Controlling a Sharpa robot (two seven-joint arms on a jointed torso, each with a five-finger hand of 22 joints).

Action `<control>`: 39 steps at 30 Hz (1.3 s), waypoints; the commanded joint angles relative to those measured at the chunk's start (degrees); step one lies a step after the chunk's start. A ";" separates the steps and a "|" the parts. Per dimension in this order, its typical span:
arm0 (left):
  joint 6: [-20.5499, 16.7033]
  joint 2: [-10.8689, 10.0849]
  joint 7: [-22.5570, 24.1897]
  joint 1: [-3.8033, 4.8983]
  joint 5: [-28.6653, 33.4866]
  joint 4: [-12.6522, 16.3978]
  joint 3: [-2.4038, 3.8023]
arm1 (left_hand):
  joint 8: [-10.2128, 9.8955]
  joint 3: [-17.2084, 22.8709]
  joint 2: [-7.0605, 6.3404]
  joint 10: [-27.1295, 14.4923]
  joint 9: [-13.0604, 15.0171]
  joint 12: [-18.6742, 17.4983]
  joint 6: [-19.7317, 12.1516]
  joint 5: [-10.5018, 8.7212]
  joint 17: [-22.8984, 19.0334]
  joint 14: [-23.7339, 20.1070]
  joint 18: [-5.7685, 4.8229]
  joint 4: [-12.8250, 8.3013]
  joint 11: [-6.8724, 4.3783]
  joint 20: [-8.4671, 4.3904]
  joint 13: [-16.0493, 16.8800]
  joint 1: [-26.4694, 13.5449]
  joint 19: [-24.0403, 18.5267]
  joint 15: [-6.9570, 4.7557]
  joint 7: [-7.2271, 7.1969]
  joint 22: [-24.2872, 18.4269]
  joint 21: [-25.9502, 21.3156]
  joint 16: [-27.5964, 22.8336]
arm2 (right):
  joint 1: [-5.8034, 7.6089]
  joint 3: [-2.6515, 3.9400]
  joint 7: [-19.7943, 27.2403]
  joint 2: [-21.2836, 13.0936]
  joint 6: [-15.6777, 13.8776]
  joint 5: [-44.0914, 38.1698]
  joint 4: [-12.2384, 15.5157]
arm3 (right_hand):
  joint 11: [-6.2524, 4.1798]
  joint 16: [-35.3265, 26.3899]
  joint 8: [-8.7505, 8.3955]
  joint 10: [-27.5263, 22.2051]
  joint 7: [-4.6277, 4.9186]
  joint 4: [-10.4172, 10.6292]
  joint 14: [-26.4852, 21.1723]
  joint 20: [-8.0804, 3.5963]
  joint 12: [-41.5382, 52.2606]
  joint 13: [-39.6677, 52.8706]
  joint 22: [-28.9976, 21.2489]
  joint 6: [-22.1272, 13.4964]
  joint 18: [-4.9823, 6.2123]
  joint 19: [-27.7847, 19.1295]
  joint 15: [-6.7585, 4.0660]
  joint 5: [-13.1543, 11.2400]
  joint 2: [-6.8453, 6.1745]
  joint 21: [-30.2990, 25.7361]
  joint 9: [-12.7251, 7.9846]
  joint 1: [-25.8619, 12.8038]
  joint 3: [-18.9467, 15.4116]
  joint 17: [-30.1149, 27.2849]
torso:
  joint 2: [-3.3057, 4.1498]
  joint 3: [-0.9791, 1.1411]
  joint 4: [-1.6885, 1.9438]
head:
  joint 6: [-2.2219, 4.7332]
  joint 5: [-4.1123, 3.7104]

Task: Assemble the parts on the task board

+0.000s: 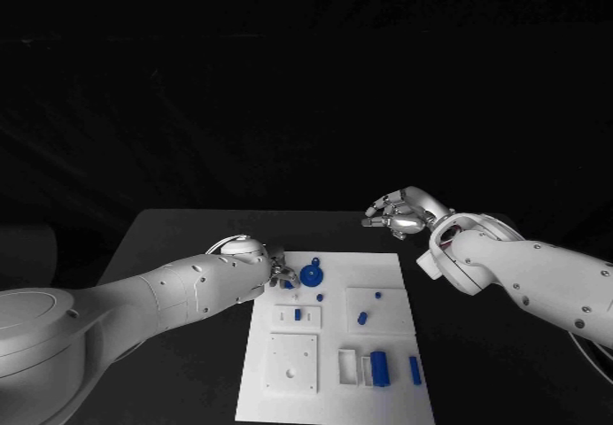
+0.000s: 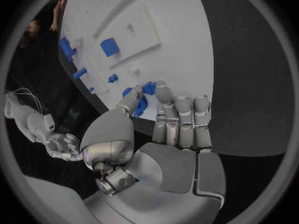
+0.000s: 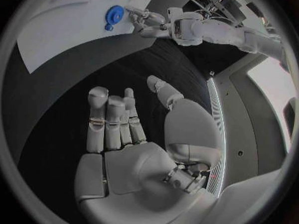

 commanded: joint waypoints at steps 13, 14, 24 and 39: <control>-1.90 -3.59 0.25 -0.44 3.07 3.83 -0.01 | -2.13 -0.37 -0.84 0.16 -1.26 0.26 -2.51 2.22 -0.07 0.46 0.11 0.38 0.35 -9.07 -0.04 0.02 0.73 -0.02 2.09 0.01 -0.03 -0.10 | -0.09 0.02 0.17 -0.18 0.88 -0.03 0.08 | 0.07 0.30 -0.28 -0.15 0.39 0.54 -0.21 -0.23 0.26 -0.08 1.00 -0.10 3.61 0.07 -0.07 0.24 -0.17 -0.20 0.03 -0.72 -0.11 -0.10 | -0.01 -0.01 0.07 | 0.22 -0.08; -1.96 -3.93 0.33 -0.42 3.77 4.17 0.03 | -2.13 -0.38 -0.87 0.18 -1.26 0.27 -2.49 2.25 -0.07 0.47 0.11 0.39 0.34 -9.07 -0.04 0.02 0.74 -0.02 2.09 0.01 -0.03 -0.10 | -0.09 0.02 0.16 -0.20 0.89 -0.03 0.08 | 0.07 0.30 -0.28 -0.15 0.39 0.54 -0.21 -0.23 0.26 -0.08 1.00 -0.10 3.61 0.07 -0.07 0.24 -0.17 -0.20 0.03 -0.73 -0.11 -0.10 | -0.03 0.02 0.07 | 0.22 -0.06; -1.27 -5.60 1.86 -0.36 11.81 5.50 1.17 | -2.19 -0.50 -1.25 0.26 -1.34 0.30 -2.37 2.22 -0.06 0.55 0.09 0.61 0.32 -9.09 -0.07 -0.23 0.82 -0.05 2.07 0.01 -0.04 -0.08 | -0.10 0.01 0.13 -0.20 1.02 0.09 -0.06 | 0.07 0.31 -0.29 -0.16 0.38 0.58 -0.21 -0.24 0.28 -0.10 1.00 -0.11 3.61 0.06 -0.08 0.28 -0.19 -0.20 0.04 -0.74 -0.12 -0.10 | 0.01 0.00 0.01 | 0.52 0.05; 0.25 -5.69 2.00 -0.35 13.45 4.73 1.15 | -3.93 -0.05 -0.39 0.02 -2.60 0.33 -4.36 2.12 -0.06 0.36 0.05 0.59 0.96 -9.13 -0.11 0.44 0.71 0.48 2.77 0.04 -0.18 -0.16 | -0.10 0.00 0.08 -0.22 1.04 0.13 0.05 | 0.07 0.31 -0.29 -0.17 0.38 0.62 -0.21 -0.24 0.30 -0.12 1.00 -0.11 3.61 0.06 -0.08 0.30 -0.21 -0.20 0.04 -0.74 -0.13 -0.10 | 0.02 0.06 0.04 | 0.62 0.16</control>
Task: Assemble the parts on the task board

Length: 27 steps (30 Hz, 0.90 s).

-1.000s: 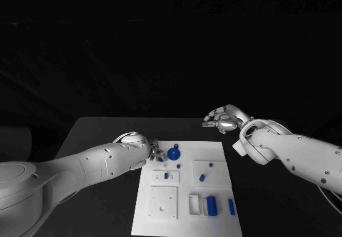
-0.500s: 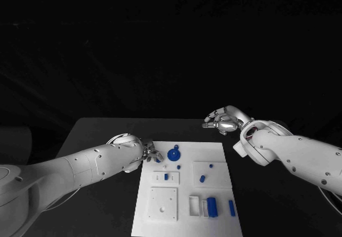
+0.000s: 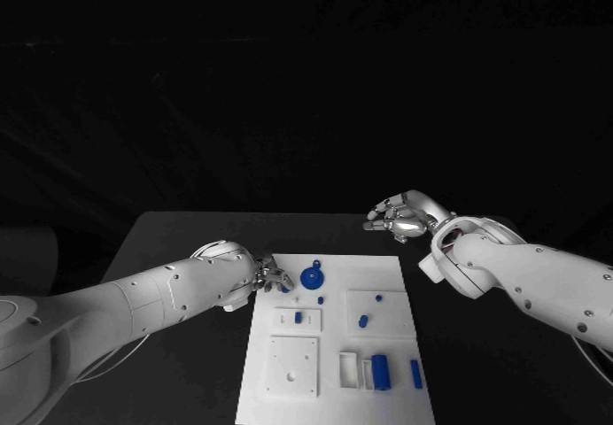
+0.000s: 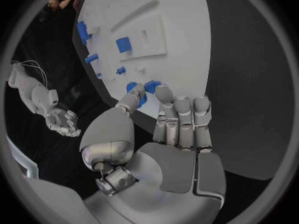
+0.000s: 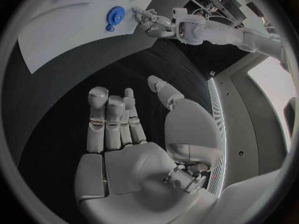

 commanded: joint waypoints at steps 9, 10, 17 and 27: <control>1.59 -0.43 0.72 -0.07 1.54 0.56 -0.02 | -0.69 0.48 2.28 -0.23 -0.69 0.46 -0.84 0.16 -0.03 -0.28 -0.04 -0.71 0.70 -8.96 0.02 1.59 0.24 0.60 0.19 0.18 -0.14 -0.14 | -0.03 0.01 0.19 -0.04 0.79 0.05 0.07 | 0.07 0.32 -0.30 -0.17 0.52 0.48 -0.21 -0.37 0.31 -0.09 1.02 0.04 3.62 0.15 -0.08 0.31 0.00 -0.20 0.04 -0.51 0.03 -0.05 | 0.01 -0.03 -0.03 | 0.09 0.13; 1.63 -0.47 0.73 -0.07 1.58 0.59 -0.02 | -0.74 0.47 2.36 -0.24 -0.73 0.47 -0.89 0.18 -0.02 -0.29 -0.05 -0.76 0.72 -8.95 0.02 1.67 0.23 0.61 0.21 0.18 -0.14 -0.14 | -0.03 0.01 0.19 -0.05 0.79 0.05 0.07 | 0.07 0.32 -0.30 -0.18 0.52 0.48 -0.21 -0.37 0.31 -0.09 1.02 0.04 3.62 0.15 -0.08 0.31 0.00 -0.20 0.04 -0.51 0.03 -0.05 | 0.02 -0.04 -0.04 | 0.09 0.12; 1.96 -0.77 0.79 -0.08 1.97 0.88 -0.02 | -1.50 0.33 2.90 -0.45 -1.34 0.53 -1.85 0.49 -0.01 -0.41 -0.11 -0.93 1.02 -8.85 0.05 2.41 0.08 0.87 0.54 0.24 -0.16 -0.15 | -0.04 0.01 0.19 -0.08 0.78 0.05 0.05 | 0.07 0.32 -0.32 -0.18 0.52 0.49 -0.21 -0.38 0.32 -0.10 1.02 0.01 3.62 0.14 -0.09 0.32 0.00 -0.20 0.03 -0.49 0.03 -0.06 | 0.02 -0.06 -0.01 | 0.15 0.07; 2.04 -1.20 0.88 -0.08 2.86 1.14 -0.02 | -2.06 0.14 3.77 -0.62 -1.89 0.60 -2.53 0.87 0.01 -0.50 -0.17 -0.88 1.27 -8.70 0.09 2.69 -0.03 1.10 0.81 0.28 -0.19 -0.15 | -0.10 0.01 0.21 -0.13 0.79 0.05 0.03 | 0.07 0.33 -0.34 -0.18 0.53 0.51 -0.21 -0.38 0.33 -0.12 1.02 -0.02 3.62 0.14 -0.08 0.34 0.00 -0.19 0.03 -0.48 0.04 -0.06 | 0.00 -0.06 -0.04 | 0.16 0.01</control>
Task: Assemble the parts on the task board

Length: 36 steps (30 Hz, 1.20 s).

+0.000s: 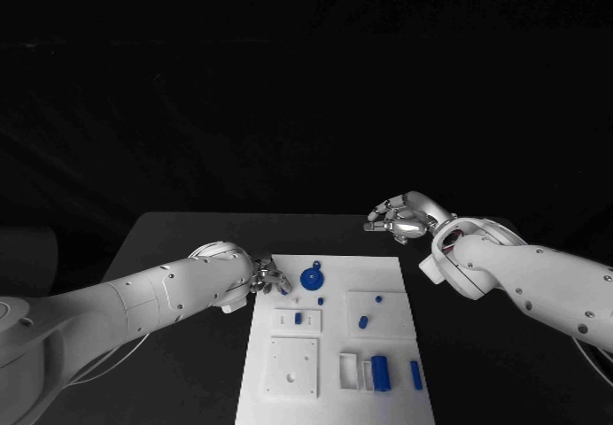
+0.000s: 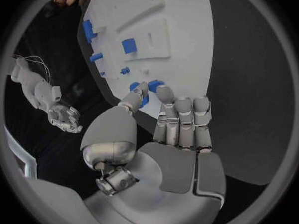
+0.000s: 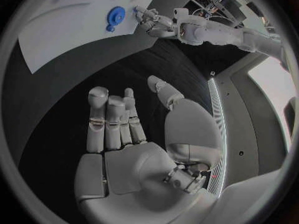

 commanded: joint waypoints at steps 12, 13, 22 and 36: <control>0.73 -0.80 0.12 -0.22 1.14 0.51 -0.08 | -0.47 -0.47 1.35 -0.13 -0.37 0.44 -0.43 0.67 0.01 -0.20 -0.21 -0.07 0.31 -8.58 0.10 -0.17 -0.09 0.41 -0.01 0.09 -0.24 -0.16 | -0.17 0.01 0.31 -0.16 0.82 0.01 0.06 | 0.08 0.33 -0.35 -0.19 0.33 0.37 -0.22 -0.50 0.35 -0.09 1.04 -0.06 3.61 0.06 -0.08 0.36 -0.02 -0.19 0.02 -0.47 -0.13 -0.07 | -0.01 0.02 -0.01 | 0.23 -0.05; 0.67 -0.87 0.15 -0.21 1.18 0.54 -0.03 | -0.47 -0.48 1.36 -0.13 -0.38 0.44 -0.44 0.70 0.01 -0.20 -0.21 -0.07 0.31 -8.58 0.10 -0.18 -0.09 0.42 -0.01 0.09 -0.24 -0.16 | -0.18 0.01 0.31 -0.19 0.83 0.01 0.07 | 0.08 0.33 -0.35 -0.19 0.33 0.37 -0.22 -0.50 0.35 -0.09 1.04 -0.06 3.61 0.06 -0.08 0.36 -0.02 -0.19 0.02 -0.47 -0.13 -0.07 | -0.02 0.01 -0.01 | 0.20 -0.05; 0.74 -1.57 0.20 -0.20 2.30 0.84 0.35 | -0.51 -0.59 1.27 -0.16 -0.46 0.45 -0.45 0.78 0.01 -0.21 -0.21 -0.12 0.32 -8.55 0.11 -0.25 -0.12 0.43 0.00 0.10 -0.26 -0.17 | -0.25 0.01 0.32 -0.22 0.87 0.01 0.02 | 0.08 0.33 -0.36 -0.20 0.33 0.39 -0.22 -0.51 0.36 -0.11 1.04 -0.08 3.61 0.05 -0.07 0.37 -0.04 -0.19 0.02 -0.47 -0.14 -0.07 | -0.01 0.05 0.02 | 0.24 -0.11; 1.02 -1.86 0.37 -0.18 4.20 0.90 0.52 | -0.57 -0.78 1.07 -0.22 -0.61 0.47 -0.48 0.82 0.01 -0.23 -0.21 -0.06 0.34 -8.52 0.11 -0.43 -0.12 0.44 0.02 0.10 -0.29 -0.18 | -0.40 0.01 0.38 -0.29 0.95 0.03 -0.03 | 0.09 0.33 -0.38 -0.22 0.34 0.42 -0.24 -0.51 0.37 -0.13 1.04 -0.09 3.61 0.04 -0.07 0.37 -0.04 -0.19 0.02 -0.48 -0.15 -0.08 | 0.02 0.06 -0.02 | 0.37 0.02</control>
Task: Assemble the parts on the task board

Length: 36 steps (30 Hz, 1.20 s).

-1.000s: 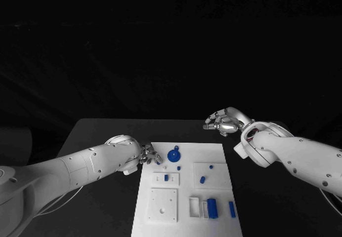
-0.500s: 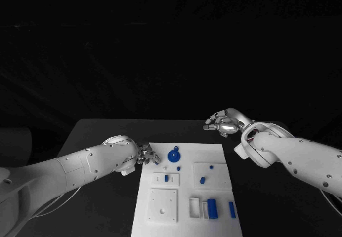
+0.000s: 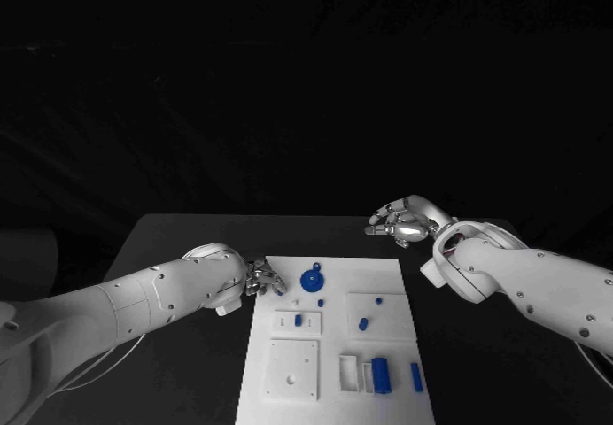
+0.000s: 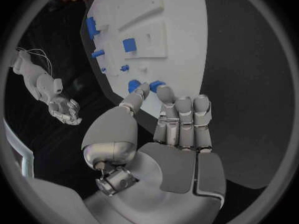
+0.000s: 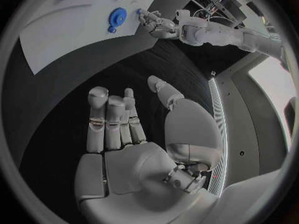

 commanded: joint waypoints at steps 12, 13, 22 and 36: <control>1.85 -0.57 0.28 -0.06 4.65 -0.09 0.04 | -0.91 -0.26 1.93 -0.66 -0.92 0.24 -1.60 0.32 -0.02 -0.50 -0.22 0.07 0.73 -8.31 0.07 -0.47 -0.34 0.39 0.61 0.05 -0.50 -0.31 | -0.18 0.01 0.52 0.00 1.06 0.09 -0.04 | 0.10 0.33 -0.40 -0.24 0.44 0.26 -0.25 -0.29 0.39 -0.11 1.05 -0.02 3.61 0.03 -0.06 0.39 -0.04 -0.19 0.02 -0.45 0.01 -0.08 | 0.03 0.00 -0.02 | 0.16 0.02; 1.85 -0.65 0.29 -0.06 5.11 -0.08 0.04 | -0.93 -0.29 1.86 -0.68 -0.96 0.26 -1.61 0.33 -0.02 -0.51 -0.21 -0.03 0.74 -8.30 0.08 -0.42 -0.36 0.40 0.62 0.07 -0.49 -0.30 | -0.19 0.01 0.51 0.00 1.05 0.09 -0.06 | 0.10 0.33 -0.42 -0.24 0.45 0.25 -0.25 -0.30 0.39 -0.11 1.05 -0.05 3.61 0.02 -0.06 0.39 -0.04 -0.19 0.01 -0.43 0.01 -0.08 | 0.03 0.01 -0.03 | 0.16 0.03; 2.44 -1.41 0.84 -0.05 9.75 0.21 0.20 | -0.90 -0.53 1.20 -0.74 -1.14 0.37 -1.50 0.42 0.02 -0.53 -0.20 -0.10 0.76 -8.22 0.13 -0.40 -0.41 0.43 0.64 0.12 -0.46 -0.24 | -0.24 0.01 0.53 0.07 1.20 0.09 -0.10 | 0.12 0.33 -0.48 -0.26 0.47 0.23 -0.27 -0.30 0.40 -0.13 1.05 -0.15 3.61 0.01 -0.04 0.40 -0.04 -0.20 -0.01 -0.39 0.02 -0.09 | 0.01 0.00 0.01 | 0.28 0.11; 2.42 -2.12 0.99 0.02 14.03 0.92 0.88 | -0.91 -0.62 0.99 -0.75 -1.26 0.45 -1.49 0.34 0.05 -0.51 -0.19 -0.03 0.76 -8.20 0.17 -0.45 -0.39 0.43 0.63 0.14 -0.45 -0.19 | -0.31 -0.01 0.53 0.19 1.40 0.13 -0.35 | 0.14 0.33 -0.51 -0.29 0.49 0.23 -0.29 -0.30 0.42 -0.15 1.05 -0.20 3.61 -0.01 -0.02 0.39 -0.04 -0.20 -0.02 -0.38 -0.01 -0.09 | 0.03 0.04 0.01 | 0.47 0.24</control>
